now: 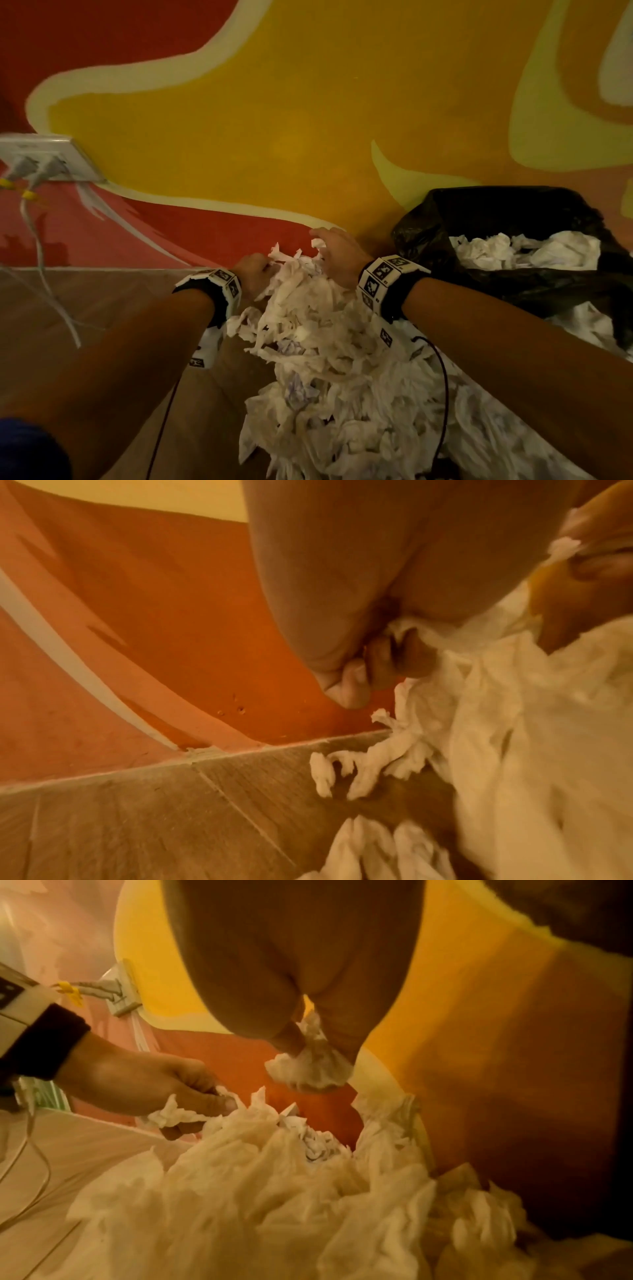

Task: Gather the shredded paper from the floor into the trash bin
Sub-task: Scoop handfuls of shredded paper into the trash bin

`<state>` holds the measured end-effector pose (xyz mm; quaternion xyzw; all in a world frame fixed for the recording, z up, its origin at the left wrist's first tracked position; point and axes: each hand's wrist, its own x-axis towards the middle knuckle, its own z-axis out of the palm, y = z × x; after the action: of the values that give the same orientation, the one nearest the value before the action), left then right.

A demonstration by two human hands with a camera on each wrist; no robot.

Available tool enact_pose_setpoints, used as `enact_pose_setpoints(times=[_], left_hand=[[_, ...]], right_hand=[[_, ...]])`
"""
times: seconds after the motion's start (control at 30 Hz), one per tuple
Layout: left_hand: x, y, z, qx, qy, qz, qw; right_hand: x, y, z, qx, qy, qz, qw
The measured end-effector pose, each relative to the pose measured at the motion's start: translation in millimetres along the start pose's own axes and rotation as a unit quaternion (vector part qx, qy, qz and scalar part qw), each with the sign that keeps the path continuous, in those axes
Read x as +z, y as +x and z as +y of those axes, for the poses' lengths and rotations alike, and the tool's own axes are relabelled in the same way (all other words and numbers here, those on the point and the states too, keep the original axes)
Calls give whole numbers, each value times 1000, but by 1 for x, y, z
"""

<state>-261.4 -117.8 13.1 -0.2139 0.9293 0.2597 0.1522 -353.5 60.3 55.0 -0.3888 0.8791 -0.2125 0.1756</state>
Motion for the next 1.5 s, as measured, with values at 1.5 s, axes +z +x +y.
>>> enact_pose_setpoints(times=[1.5], left_hand=[[17,-14,-7,44,102,-7,994]], right_hand=[[24,-13,8,50,-168,-52,983]])
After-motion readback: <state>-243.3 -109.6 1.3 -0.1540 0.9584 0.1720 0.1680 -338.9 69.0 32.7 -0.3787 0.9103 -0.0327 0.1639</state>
